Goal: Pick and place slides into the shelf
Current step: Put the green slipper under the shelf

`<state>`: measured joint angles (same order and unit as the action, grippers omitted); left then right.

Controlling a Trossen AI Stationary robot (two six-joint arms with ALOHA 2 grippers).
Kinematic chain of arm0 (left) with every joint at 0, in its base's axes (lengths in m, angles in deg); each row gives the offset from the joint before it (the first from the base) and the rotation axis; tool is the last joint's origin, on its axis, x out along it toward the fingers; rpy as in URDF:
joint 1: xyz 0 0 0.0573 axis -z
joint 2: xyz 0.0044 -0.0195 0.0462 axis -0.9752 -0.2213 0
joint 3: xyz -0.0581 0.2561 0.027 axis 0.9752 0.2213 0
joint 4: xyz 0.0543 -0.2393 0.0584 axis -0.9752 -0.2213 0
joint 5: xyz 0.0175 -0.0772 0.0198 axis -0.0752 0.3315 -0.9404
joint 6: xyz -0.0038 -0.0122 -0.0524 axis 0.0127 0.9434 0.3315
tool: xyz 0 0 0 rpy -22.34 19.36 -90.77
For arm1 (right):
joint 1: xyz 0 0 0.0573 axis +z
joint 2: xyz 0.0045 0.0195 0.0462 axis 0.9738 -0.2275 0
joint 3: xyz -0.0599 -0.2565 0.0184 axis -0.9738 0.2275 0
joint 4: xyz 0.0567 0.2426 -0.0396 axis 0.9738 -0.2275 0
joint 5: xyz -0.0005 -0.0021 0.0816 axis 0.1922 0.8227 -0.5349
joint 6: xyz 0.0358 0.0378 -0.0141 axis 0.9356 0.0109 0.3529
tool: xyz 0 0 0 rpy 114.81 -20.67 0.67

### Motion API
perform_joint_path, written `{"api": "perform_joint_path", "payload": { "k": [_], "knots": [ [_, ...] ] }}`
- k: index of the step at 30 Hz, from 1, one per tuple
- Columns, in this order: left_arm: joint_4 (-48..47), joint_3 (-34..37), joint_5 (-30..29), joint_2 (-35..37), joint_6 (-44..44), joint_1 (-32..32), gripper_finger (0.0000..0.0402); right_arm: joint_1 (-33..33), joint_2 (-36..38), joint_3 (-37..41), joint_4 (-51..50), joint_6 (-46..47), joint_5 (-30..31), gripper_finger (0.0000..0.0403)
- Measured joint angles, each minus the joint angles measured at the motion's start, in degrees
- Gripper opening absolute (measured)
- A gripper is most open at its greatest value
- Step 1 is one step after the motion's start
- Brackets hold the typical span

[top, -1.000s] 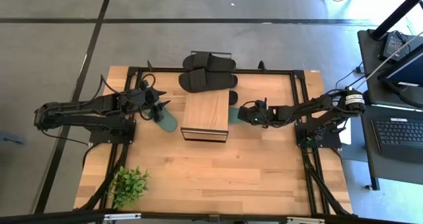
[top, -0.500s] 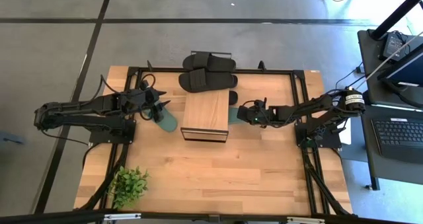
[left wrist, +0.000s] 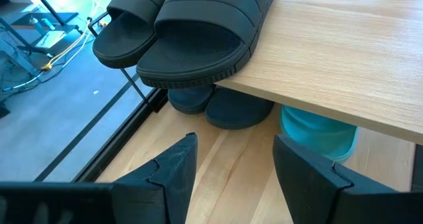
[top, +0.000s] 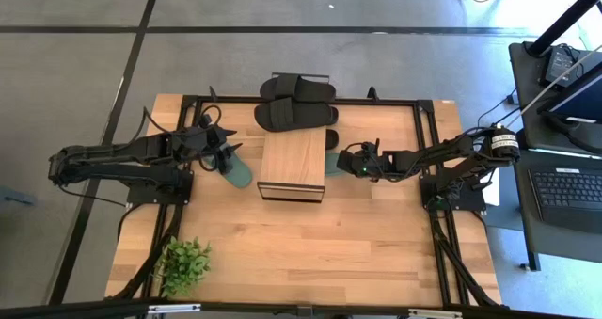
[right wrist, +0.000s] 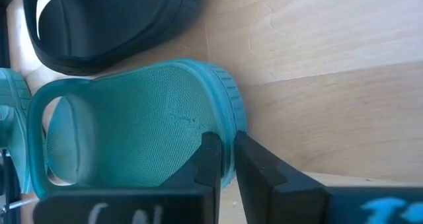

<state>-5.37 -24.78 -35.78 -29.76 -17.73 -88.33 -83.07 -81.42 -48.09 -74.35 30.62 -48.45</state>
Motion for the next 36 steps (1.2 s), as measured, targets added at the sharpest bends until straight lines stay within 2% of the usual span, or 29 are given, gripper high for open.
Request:
{"api": "perform_joint_path", "payload": {
  "k": [30, 36],
  "knots": [
    [0.0, 0.0, 0.0, 0.0, 0.0, 0.0, 0.0189, 0.0, -0.4, 0.0, -1.0, 2.4, 1.1, 0.0039],
    [0.0, 0.0, 0.0, 0.0, 0.0, 0.0, 0.0189, 0.0, -0.4, 0.0, -0.4, 2.1, 1.2, 0.0057]
  ]
}}
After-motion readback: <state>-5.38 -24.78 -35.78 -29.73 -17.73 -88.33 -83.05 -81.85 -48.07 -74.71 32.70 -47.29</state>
